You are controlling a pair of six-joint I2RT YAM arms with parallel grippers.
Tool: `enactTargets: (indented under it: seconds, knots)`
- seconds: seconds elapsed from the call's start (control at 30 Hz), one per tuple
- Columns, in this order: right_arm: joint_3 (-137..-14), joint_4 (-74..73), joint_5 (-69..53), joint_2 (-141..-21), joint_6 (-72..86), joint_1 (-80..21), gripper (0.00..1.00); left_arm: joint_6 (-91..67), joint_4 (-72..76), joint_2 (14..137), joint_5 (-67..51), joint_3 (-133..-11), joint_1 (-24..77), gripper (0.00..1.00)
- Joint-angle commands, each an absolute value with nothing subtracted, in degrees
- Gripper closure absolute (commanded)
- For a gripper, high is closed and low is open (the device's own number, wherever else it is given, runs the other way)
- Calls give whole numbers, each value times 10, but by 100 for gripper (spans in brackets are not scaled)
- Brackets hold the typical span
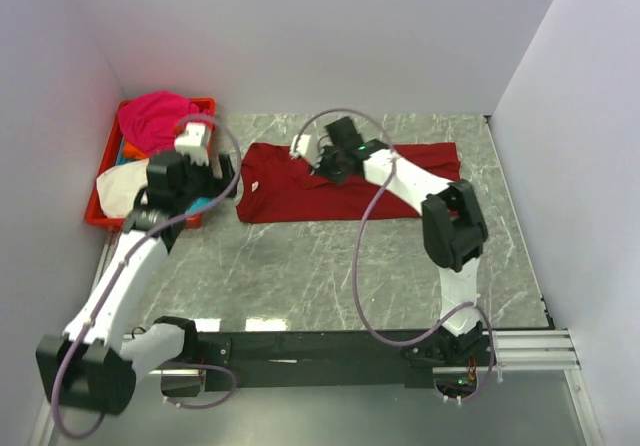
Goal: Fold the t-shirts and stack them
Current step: Fold the tshirt
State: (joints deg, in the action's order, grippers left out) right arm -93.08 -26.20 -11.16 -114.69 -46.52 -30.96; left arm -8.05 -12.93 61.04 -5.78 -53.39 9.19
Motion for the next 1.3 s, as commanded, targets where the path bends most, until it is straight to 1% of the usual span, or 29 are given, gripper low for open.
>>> enactTargets:
  seconds: [0.0, 0.07, 0.13, 0.27, 0.33, 0.8, 1.0, 1.1, 1.13, 1.23, 1.27]
  knots:
    - [-985, -258, -4, -1190, -461, -346, 62, -62, -122, 550, -10, -462, 91, 4]
    - [-1019, -269, 13, -1210, -462, -366, 62, -63, -93, 508, -7, -424, 92, 1]
    - [-1038, -274, 20, -1233, -464, -375, 62, -57, -94, 492, -7, -425, 92, 0]
    - [-1070, -284, 38, -1266, -470, -395, 62, -55, -104, 497, -10, -434, 92, 2]
    - [-1083, -286, 44, -1282, -471, -398, 62, -54, -109, 503, -13, -439, 92, 1]
    - [-1104, -295, 60, -1337, -478, -410, 61, -53, -109, 495, -17, -440, 92, 1]
    - [-1095, -269, 61, -1325, -470, -410, 69, -52, -110, 495, -17, -439, 92, 0]
    - [-1082, -245, 62, -1311, -463, -410, 79, -51, -110, 495, -18, -439, 92, 0]
    - [-1080, -243, 62, -1310, -461, -410, 86, -51, -109, 496, -18, -439, 92, 1]
    - [-1078, -236, 62, -1303, -454, -408, 100, -51, -111, 495, -18, -439, 92, 1]
    - [-1076, -232, 62, -1298, -454, -407, 100, -51, -110, 495, -17, -439, 92, 0]
